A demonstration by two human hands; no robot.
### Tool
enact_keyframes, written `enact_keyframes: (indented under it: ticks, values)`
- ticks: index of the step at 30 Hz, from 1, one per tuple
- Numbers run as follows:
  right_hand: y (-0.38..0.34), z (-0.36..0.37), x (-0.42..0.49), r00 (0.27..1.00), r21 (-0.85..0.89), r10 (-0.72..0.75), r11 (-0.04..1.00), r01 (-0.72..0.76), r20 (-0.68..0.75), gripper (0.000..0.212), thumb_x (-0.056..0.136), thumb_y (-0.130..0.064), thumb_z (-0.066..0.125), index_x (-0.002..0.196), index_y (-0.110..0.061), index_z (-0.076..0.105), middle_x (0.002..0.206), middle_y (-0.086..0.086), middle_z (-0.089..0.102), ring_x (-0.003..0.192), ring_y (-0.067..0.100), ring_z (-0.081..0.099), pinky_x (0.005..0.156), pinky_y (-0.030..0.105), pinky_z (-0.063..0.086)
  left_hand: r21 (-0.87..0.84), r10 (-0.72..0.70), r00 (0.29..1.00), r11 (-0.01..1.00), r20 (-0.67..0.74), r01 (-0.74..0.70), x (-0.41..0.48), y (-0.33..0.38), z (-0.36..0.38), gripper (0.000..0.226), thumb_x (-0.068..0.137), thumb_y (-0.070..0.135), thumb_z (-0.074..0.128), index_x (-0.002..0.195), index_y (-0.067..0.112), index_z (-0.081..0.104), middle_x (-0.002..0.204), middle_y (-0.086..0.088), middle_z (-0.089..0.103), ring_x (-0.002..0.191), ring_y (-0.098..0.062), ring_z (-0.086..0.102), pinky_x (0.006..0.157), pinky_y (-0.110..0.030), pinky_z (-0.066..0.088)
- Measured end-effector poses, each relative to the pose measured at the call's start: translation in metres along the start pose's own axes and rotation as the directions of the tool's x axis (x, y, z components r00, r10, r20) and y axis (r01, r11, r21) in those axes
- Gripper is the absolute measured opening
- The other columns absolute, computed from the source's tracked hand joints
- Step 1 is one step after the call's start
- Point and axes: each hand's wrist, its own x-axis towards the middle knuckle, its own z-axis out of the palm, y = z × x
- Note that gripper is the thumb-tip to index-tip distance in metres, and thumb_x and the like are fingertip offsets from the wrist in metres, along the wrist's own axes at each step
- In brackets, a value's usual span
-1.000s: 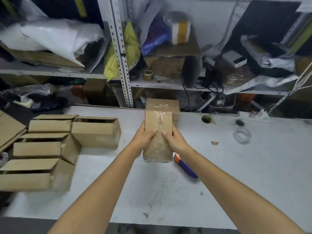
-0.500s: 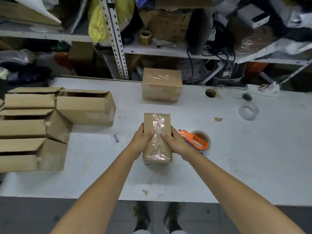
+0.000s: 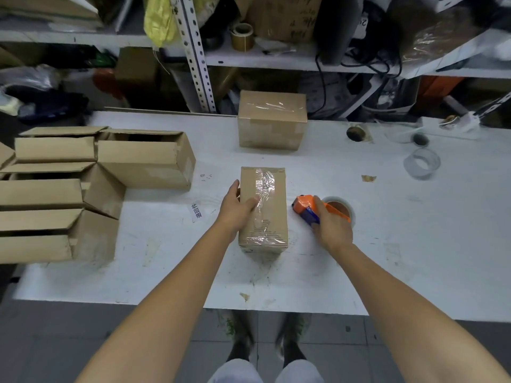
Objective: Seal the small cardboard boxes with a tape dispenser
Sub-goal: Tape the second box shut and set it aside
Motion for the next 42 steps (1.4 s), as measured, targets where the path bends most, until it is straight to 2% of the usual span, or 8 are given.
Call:
enact_keyframes:
  ticks: [7, 12, 18, 21, 24, 29, 36, 42]
  values:
    - [-0.007, -0.076, -0.002, 0.993, 0.185, -0.113, 0.976, 0.116, -0.027, 0.065, 0.094, -0.014, 0.049, 0.153, -0.033, 0.029, 0.126, 0.007, 0.061, 0.104, 0.028, 0.059, 0.083, 0.039, 0.053, 0.204, 0.165, 0.977, 0.97, -0.134, -0.136, -0.01, 0.038, -0.002, 0.059, 0.094, 0.034, 0.065, 0.147, 0.024, 0.043, 0.152, 0.003, 0.043, 0.14, -0.015, 0.038, 0.102, -0.025, 0.035]
    - [-0.035, -0.151, -0.022, 0.949, 0.39, -0.317, 0.873, 0.293, -0.003, 0.055, 0.088, -0.02, 0.055, 0.134, -0.049, 0.051, 0.109, -0.012, 0.067, 0.092, 0.012, 0.064, 0.079, 0.039, 0.059, 0.243, 0.199, 0.964, 0.94, 0.174, -0.238, -0.018, 0.097, 0.01, 0.067, 0.091, 0.041, 0.068, 0.148, 0.018, 0.043, 0.149, -0.003, 0.046, 0.137, -0.014, 0.042, 0.106, -0.027, 0.037]
    - [-0.063, -0.204, -0.032, 0.891, 0.279, -0.446, 0.868, 0.41, 0.079, 0.054, 0.087, -0.023, 0.059, 0.123, -0.061, 0.05, 0.106, -0.011, 0.066, 0.091, 0.013, 0.063, 0.073, 0.033, 0.059, 0.196, 0.167, 0.919, 0.949, 0.358, -0.249, -0.027, 0.134, 0.003, 0.049, 0.09, 0.036, 0.07, 0.131, 0.011, 0.062, 0.119, -0.002, 0.069, 0.113, -0.02, 0.064, 0.102, -0.036, 0.051]
    - [-0.069, -0.216, -0.035, 0.878, 0.251, -0.472, 0.862, 0.44, 0.079, 0.049, 0.086, -0.037, 0.066, 0.117, -0.069, 0.046, 0.112, -0.011, 0.067, 0.097, 0.015, 0.064, 0.077, 0.035, 0.06, 0.139, 0.189, 0.931, 0.96, 0.313, -0.242, -0.031, 0.144, 0.0, 0.046, 0.085, 0.031, 0.075, 0.124, 0.007, 0.064, 0.118, -0.009, 0.069, 0.111, -0.023, 0.066, 0.097, -0.04, 0.055]
    - [-0.076, -0.219, -0.041, 0.869, 0.197, -0.494, 0.856, 0.479, 0.031, 0.06, 0.084, -0.055, 0.07, 0.137, -0.048, 0.045, 0.12, -0.017, 0.061, 0.101, 0.009, 0.06, 0.078, 0.026, 0.057, 0.112, 0.178, 0.943, 0.97, 0.279, -0.217, -0.036, 0.154, -0.005, 0.037, 0.088, 0.035, 0.071, 0.117, 0.012, 0.065, 0.114, -0.008, 0.07, 0.106, -0.022, 0.069, 0.09, -0.037, 0.058]
    - [-0.092, -0.228, -0.036, 0.841, 0.125, -0.539, 0.839, 0.53, 0.043, 0.058, 0.088, -0.051, 0.067, 0.141, -0.041, 0.045, 0.119, -0.017, 0.059, 0.102, 0.007, 0.056, 0.073, 0.018, 0.048, 0.075, 0.144, 0.964, 0.983, 0.225, -0.165, -0.037, 0.158, -0.022, 0.015, 0.096, 0.019, 0.063, 0.105, 0.01, 0.071, 0.101, -0.011, 0.075, 0.091, -0.019, 0.074, 0.076, -0.028, 0.059]
    - [-0.081, -0.245, -0.002, 0.872, 0.0, -0.472, 0.879, 0.476, 0.126, 0.054, 0.085, -0.055, 0.068, 0.135, -0.042, 0.052, 0.115, -0.013, 0.064, 0.101, 0.009, 0.06, 0.083, 0.029, 0.054, -0.002, 0.092, 0.971, 0.995, -0.221, -0.095, -0.007, 0.142, -0.07, 0.011, 0.089, 0.002, 0.069, 0.098, -0.006, 0.07, 0.08, -0.015, 0.07, 0.068, -0.019, 0.068, 0.064, -0.021, 0.059]
    - [-0.056, -0.236, 0.027, 0.917, -0.148, -0.32, 0.921, 0.36, 0.239, 0.056, 0.085, -0.054, 0.069, 0.136, -0.037, 0.052, 0.12, -0.008, 0.063, 0.102, 0.014, 0.059, 0.081, 0.03, 0.053, -0.049, -0.01, 0.976, 0.999, -0.216, -0.001, 0.008, 0.124, -0.09, 0.01, 0.091, -0.004, 0.065, 0.082, -0.001, 0.067, 0.084, -0.017, 0.067, 0.067, -0.016, 0.064, 0.051, -0.012, 0.054]
